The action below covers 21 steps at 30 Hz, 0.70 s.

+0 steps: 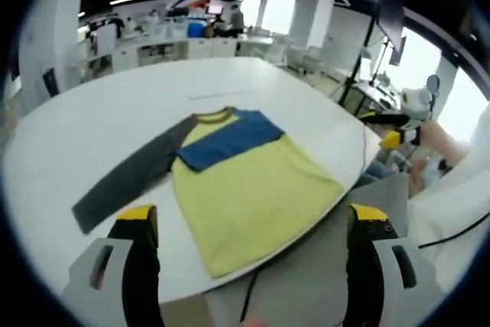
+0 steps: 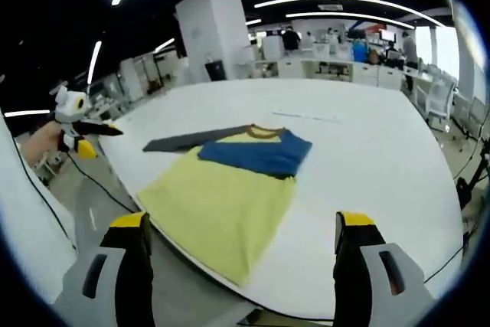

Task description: Fold the garment on the visible template until the final outline fits inside the template.

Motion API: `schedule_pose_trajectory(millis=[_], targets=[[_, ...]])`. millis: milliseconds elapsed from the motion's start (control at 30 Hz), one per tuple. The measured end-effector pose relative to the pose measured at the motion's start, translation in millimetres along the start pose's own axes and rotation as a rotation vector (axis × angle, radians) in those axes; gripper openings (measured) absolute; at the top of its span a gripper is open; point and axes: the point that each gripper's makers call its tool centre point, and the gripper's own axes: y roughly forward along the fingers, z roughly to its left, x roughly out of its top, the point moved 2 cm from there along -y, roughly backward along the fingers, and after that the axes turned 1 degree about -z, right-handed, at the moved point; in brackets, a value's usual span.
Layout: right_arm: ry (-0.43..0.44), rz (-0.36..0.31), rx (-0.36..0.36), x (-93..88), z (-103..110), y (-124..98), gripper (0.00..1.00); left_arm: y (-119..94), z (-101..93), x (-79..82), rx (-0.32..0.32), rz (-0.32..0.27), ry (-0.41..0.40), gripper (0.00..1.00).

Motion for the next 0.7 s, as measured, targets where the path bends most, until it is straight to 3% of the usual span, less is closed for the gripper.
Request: schedule_pose_trajectory(millis=[300,700], targets=[[0.011,0.0,0.005,0.3,2,6,0.99,-2,9.7,1.2,0.01,0.0,-0.012,0.97],[0.018,0.005,0.009,4.1,3,14,0.99,-4,37.6,3.2,0.052,-0.021,-0.057,0.93]])
